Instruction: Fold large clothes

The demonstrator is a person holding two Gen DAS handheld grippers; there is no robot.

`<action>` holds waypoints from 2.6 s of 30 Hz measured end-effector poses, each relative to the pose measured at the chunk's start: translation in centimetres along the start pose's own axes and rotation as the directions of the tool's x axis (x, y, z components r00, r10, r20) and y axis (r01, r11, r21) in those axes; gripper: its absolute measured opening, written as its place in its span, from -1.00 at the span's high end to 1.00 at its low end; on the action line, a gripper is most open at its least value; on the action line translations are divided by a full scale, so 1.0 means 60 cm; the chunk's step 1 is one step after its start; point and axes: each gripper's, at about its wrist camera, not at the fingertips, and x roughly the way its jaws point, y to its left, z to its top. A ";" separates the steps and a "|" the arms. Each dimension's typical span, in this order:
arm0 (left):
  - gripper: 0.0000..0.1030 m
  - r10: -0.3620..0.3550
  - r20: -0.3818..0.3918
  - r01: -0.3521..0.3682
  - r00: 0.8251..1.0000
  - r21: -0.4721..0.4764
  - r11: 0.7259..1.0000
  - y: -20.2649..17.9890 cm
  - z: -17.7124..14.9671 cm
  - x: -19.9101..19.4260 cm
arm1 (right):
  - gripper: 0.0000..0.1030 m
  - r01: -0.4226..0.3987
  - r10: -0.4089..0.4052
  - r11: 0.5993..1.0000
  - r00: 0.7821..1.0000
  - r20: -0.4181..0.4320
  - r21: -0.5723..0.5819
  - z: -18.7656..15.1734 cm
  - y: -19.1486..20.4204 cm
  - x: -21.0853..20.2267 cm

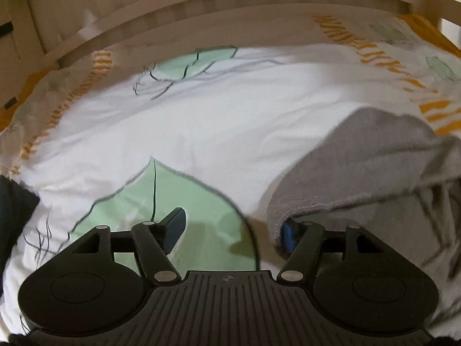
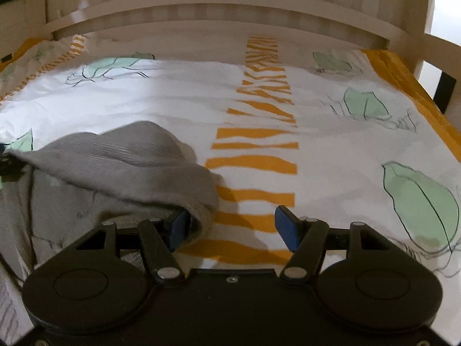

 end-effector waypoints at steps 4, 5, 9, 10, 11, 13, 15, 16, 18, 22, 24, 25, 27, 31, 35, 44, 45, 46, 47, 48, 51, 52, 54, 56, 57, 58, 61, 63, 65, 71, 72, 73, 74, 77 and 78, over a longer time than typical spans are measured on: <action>-0.22 -0.030 0.032 0.030 0.999 0.015 0.999 -0.015 -0.006 0.005 | -0.33 0.001 -0.001 1.000 1.000 -0.017 0.007 -0.006 -0.001 0.005; 0.00 -0.043 0.037 0.042 0.998 0.021 0.999 -0.018 -0.003 0.004 | -0.32 -0.001 0.001 1.000 1.000 -0.015 0.003 -0.005 0.001 0.005; 0.71 -0.080 0.149 0.076 0.986 0.032 0.997 -0.027 0.019 -0.025 | 0.71 -0.051 0.052 0.998 0.999 0.013 -0.039 0.012 0.020 -0.004; 0.71 -0.078 0.191 0.073 0.979 0.031 0.997 -0.027 0.021 -0.042 | 0.73 -0.056 0.058 0.997 0.998 0.038 -0.045 0.019 0.024 -0.014; 0.71 -0.083 0.223 0.075 0.971 0.044 0.996 -0.028 0.023 -0.058 | 0.73 -0.055 0.058 0.997 0.996 0.071 -0.051 0.025 0.028 -0.027; 0.71 -0.097 0.247 0.070 0.964 0.116 0.991 -0.033 0.019 -0.080 | 0.72 -0.084 0.089 0.996 0.988 0.129 -0.042 0.034 0.028 -0.059; 0.66 -0.107 0.228 0.065 0.968 0.183 0.981 -0.037 0.004 -0.079 | 0.72 -0.103 0.109 0.993 0.985 0.136 -0.049 0.031 0.024 -0.077; 0.65 -0.102 0.198 0.060 0.975 0.209 0.976 -0.037 -0.007 -0.070 | 0.71 -0.102 0.108 0.993 0.986 0.125 -0.060 0.023 0.021 -0.079; 0.57 -0.099 0.108 0.073 0.989 0.223 0.972 -0.032 -0.028 -0.041 | 0.70 -0.094 0.100 0.993 0.992 0.071 -0.075 0.003 0.014 -0.066; 0.37 -0.142 0.011 0.137 0.990 0.189 0.972 -0.019 -0.057 -0.009 | 0.40 -0.101 0.097 0.993 0.993 -0.065 -0.060 -0.054 -0.004 -0.023; 0.32 -0.154 0.025 0.147 0.988 0.186 0.972 -0.014 -0.051 -0.017 | 0.15 -0.100 0.099 0.994 0.994 -0.044 -0.034 -0.068 -0.015 -0.027; 0.28 -0.170 0.030 0.161 0.985 0.187 0.969 -0.009 -0.046 -0.022 | 0.03 -0.108 0.107 0.994 0.993 -0.040 -0.009 -0.068 -0.022 -0.030; 0.23 -0.201 0.048 0.189 0.978 0.186 0.964 0.002 -0.036 -0.038 | -0.04 -0.138 0.139 0.990 0.990 -0.035 0.028 -0.063 -0.036 -0.035; -0.01 -0.268 0.042 0.252 0.963 0.221 0.942 0.019 -0.042 -0.074 | -0.18 -0.200 0.200 0.979 0.979 -0.023 0.026 -0.058 -0.051 -0.067; -0.02 -0.282 0.031 0.266 0.959 0.252 0.930 0.038 -0.055 -0.103 | -0.26 -0.233 0.232 0.973 0.972 -0.047 -0.007 -0.063 -0.053 -0.096; -0.10 -0.303 0.152 0.320 0.941 -0.111 0.941 0.021 0.020 -0.078 | -0.15 -0.261 0.257 0.965 0.962 0.094 0.035 -0.008 -0.022 -0.102; -0.10 -0.298 0.139 0.313 0.944 -0.105 0.944 0.010 0.023 -0.066 | 0.09 -0.257 0.252 0.966 0.963 0.090 0.041 0.001 -0.013 -0.089; -0.10 -0.290 0.117 0.301 0.950 -0.094 0.949 -0.002 0.022 -0.052 | 0.29 -0.248 0.244 0.968 0.966 0.083 0.047 0.006 -0.006 -0.077; -0.09 -0.276 0.092 0.284 0.957 -0.084 0.955 -0.010 0.017 -0.039 | 0.29 -0.238 0.233 0.970 0.970 0.074 0.052 0.009 -0.001 -0.065; -0.09 -0.264 0.063 0.268 0.963 -0.074 0.961 -0.017 0.009 -0.025 | 0.29 -0.225 0.221 0.972 0.973 0.064 0.063 0.009 0.001 -0.054; -0.12 -0.253 -0.031 0.251 0.967 -0.050 0.967 -0.022 -0.026 0.016 | 0.29 -0.184 0.185 0.980 0.983 -0.005 0.076 -0.014 -0.001 -0.016; -0.14 -0.248 -0.040 0.246 0.968 -0.050 0.968 -0.015 -0.038 0.023 | 0.29 -0.167 0.170 0.983 0.985 -0.032 0.070 -0.025 -0.003 -0.007; -0.16 -0.277 -0.031 0.273 0.960 -0.087 0.958 0.005 -0.048 0.025 | 0.29 -0.150 0.155 0.987 0.985 -0.073 0.062 -0.051 -0.015 0.006; -0.15 -0.301 -0.057 0.294 0.952 -0.112 0.949 0.019 -0.039 0.025 | 0.31 -0.181 0.186 0.979 0.981 -0.053 0.092 -0.061 -0.031 0.002; -0.13 -0.308 -0.063 0.301 0.949 -0.108 0.948 0.023 -0.030 0.020 | 0.30 -0.190 0.197 0.975 0.979 -0.057 0.113 -0.058 -0.039 0.000; -0.13 -0.315 -0.050 0.309 0.948 -0.102 0.945 0.030 -0.017 0.008 | 0.27 -0.193 0.200 0.974 0.978 -0.056 0.115 -0.052 -0.041 -0.004; -0.12 -0.342 0.023 0.342 0.940 -0.092 0.935 0.041 0.023 -0.021 | 0.15 -0.201 0.201 0.978 0.980 -0.004 0.057 -0.026 -0.042 -0.025; -0.12 -0.349 0.033 0.351 0.936 -0.076 0.933 0.037 0.050 -0.020 | 0.14 -0.211 0.210 0.976 0.977 0.024 0.047 -0.002 -0.043 -0.029; -0.12 -0.348 0.021 0.348 0.937 -0.027 0.937 0.019 0.072 -0.010 | 0.11 -0.227 0.225 0.973 0.974 0.036 0.046 0.018 -0.042 -0.018; -0.12 -0.387 -0.021 0.387 0.922 0.049 0.921 -0.031 0.103 0.038 | -0.09 -0.276 0.276 0.961 0.961 0.000 0.002 0.063 -0.006 0.040; -0.12 -0.392 -0.031 0.393 0.920 0.046 0.918 -0.037 0.102 0.047 | -0.09 -0.281 0.281 0.960 0.960 -0.005 0.004 0.068 -0.001 0.051; -0.12 -0.395 -0.045 0.397 0.917 0.047 0.917 -0.042 0.100 0.058 | -0.11 -0.287 0.287 0.958 0.958 -0.013 0.012 0.072 0.001 0.063; -0.12 -0.396 -0.060 0.399 0.916 0.053 0.915 -0.048 0.100 0.067 | -0.12 -0.291 0.292 0.956 0.956 -0.024 0.022 0.075 0.002 0.074; -0.12 -0.380 -0.091 0.388 0.920 0.087 0.918 -0.058 0.100 0.090 | -0.14 -0.305 0.308 0.950 0.950 -0.053 0.063 0.078 -0.002 0.102; -0.12 -0.378 -0.099 0.386 0.921 0.089 0.918 -0.059 0.099 0.098 | -0.14 -0.313 0.318 0.946 0.946 -0.061 0.077 0.077 -0.006 0.109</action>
